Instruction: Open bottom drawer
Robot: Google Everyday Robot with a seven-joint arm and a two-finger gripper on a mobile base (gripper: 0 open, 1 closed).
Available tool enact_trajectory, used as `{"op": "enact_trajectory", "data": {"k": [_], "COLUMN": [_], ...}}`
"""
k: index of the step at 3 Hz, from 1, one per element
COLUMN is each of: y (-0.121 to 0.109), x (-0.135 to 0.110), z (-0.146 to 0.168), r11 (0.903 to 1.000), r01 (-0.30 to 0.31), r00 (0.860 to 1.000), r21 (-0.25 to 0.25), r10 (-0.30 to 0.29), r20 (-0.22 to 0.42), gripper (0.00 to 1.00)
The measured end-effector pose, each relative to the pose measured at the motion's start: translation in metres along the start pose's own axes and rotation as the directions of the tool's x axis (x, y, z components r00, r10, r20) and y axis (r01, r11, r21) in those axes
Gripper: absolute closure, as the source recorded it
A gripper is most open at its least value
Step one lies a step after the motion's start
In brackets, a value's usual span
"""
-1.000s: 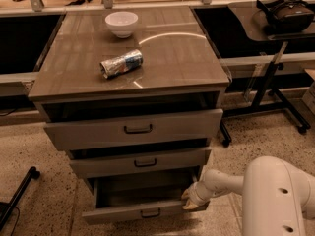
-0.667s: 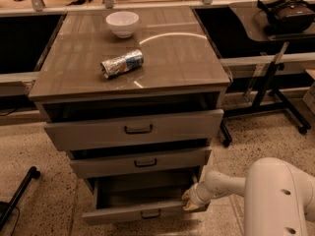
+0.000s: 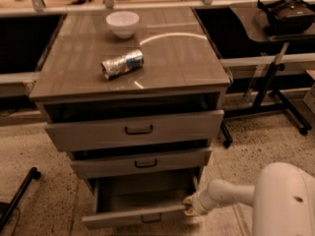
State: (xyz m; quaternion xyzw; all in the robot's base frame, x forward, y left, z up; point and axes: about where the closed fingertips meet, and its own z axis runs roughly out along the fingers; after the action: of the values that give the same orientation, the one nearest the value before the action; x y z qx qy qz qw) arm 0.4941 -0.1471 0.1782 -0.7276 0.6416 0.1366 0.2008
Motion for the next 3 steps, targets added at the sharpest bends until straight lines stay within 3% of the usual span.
{"op": "enact_trajectory", "data": {"k": [1,3], "y": [-0.0005,-0.0004], "x": [0.0005,0.0005], "z": [-0.0003,-0.0002], "r11": [1.0000,1.0000], "r01": [0.000,0.000], "r00": [1.000,1.000], "r21": [0.000,0.000], "r10": [0.000,0.000], "r20": [0.000,0.000], "gripper": [0.85,0.37]}}
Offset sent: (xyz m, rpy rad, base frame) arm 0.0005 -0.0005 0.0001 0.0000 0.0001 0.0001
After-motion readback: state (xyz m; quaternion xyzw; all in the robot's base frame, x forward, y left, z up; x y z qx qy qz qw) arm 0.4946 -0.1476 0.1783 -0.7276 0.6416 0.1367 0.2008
